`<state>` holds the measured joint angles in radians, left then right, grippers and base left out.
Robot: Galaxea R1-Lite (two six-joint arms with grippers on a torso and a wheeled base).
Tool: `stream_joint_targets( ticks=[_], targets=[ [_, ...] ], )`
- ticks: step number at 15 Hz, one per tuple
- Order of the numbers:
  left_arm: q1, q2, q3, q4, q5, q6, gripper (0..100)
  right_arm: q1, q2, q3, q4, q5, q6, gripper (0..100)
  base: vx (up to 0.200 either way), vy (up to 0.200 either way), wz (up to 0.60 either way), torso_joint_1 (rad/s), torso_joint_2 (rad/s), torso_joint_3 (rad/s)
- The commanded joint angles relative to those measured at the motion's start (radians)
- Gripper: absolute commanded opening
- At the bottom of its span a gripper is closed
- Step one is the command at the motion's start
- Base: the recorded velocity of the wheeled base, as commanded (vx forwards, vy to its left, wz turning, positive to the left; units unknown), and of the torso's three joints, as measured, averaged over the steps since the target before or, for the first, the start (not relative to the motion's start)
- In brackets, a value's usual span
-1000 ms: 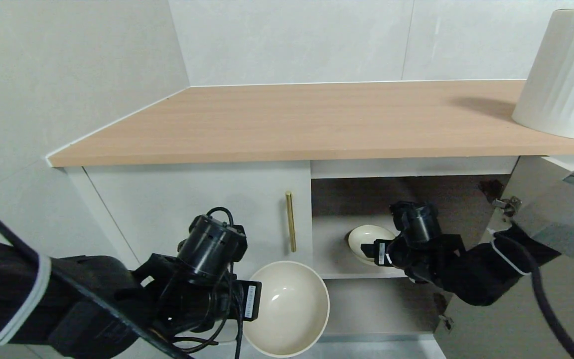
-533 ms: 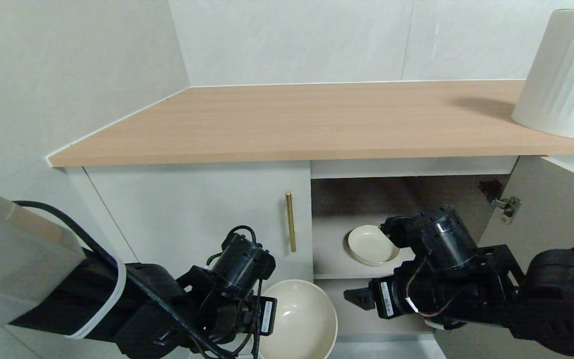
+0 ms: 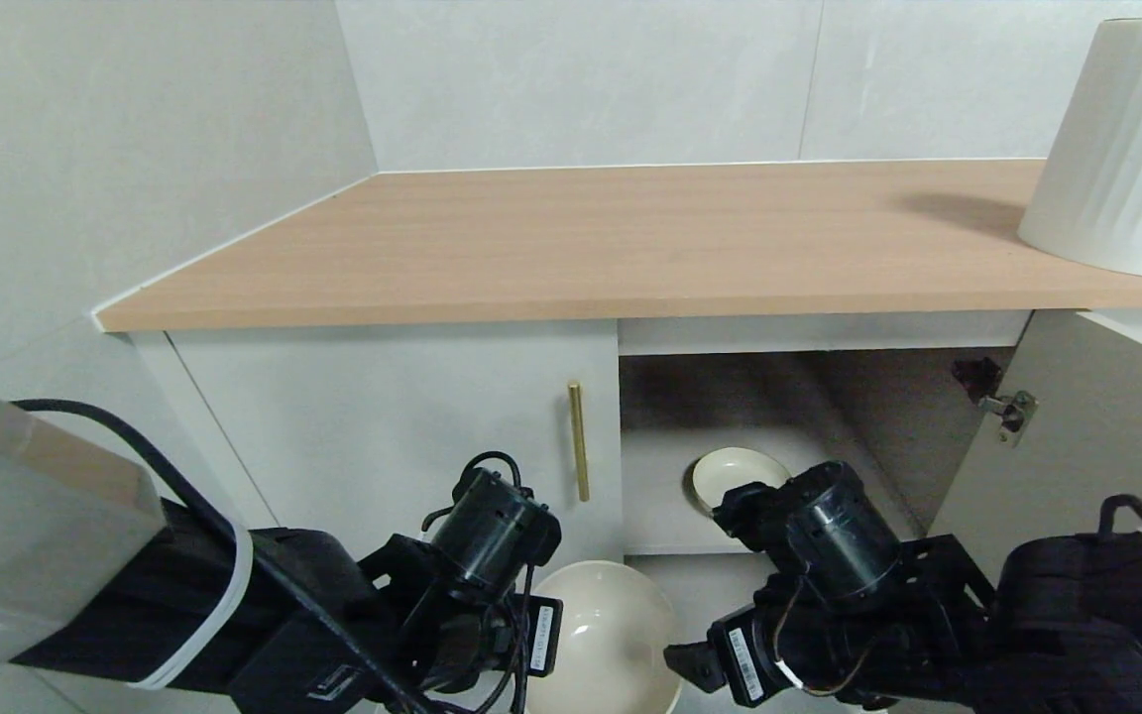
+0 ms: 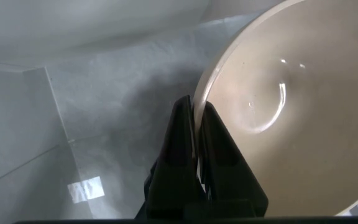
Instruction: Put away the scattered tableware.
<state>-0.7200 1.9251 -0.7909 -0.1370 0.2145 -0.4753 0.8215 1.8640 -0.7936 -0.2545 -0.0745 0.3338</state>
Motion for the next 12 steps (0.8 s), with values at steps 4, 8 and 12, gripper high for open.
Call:
stream_joint_targets(
  ticks=[4, 8, 12],
  targets=[
    [-0.033, -0.028, 0.009, 0.007, 0.0, 0.0, 0, 0.002, 0.113, -0.01, -0.071, -0.059, 0.007, 100, 0.0, 0.0, 0.0, 0.0, 0.0, 0.0],
    [-0.033, -0.023, 0.01, 0.005, 0.0, 0.0, 0, 0.002, 0.13, -0.007, -0.111, -0.09, 0.007, 100, 0.0, 0.0, 0.0, 0.0, 0.0, 0.0],
    [-0.033, -0.02, 0.012, 0.007, 0.0, 0.0, 0, 0.002, 0.13, -0.009, -0.111, -0.093, 0.007, 100, 0.0, 0.0, 0.0, 0.0, 0.0, 0.0]
  ],
)
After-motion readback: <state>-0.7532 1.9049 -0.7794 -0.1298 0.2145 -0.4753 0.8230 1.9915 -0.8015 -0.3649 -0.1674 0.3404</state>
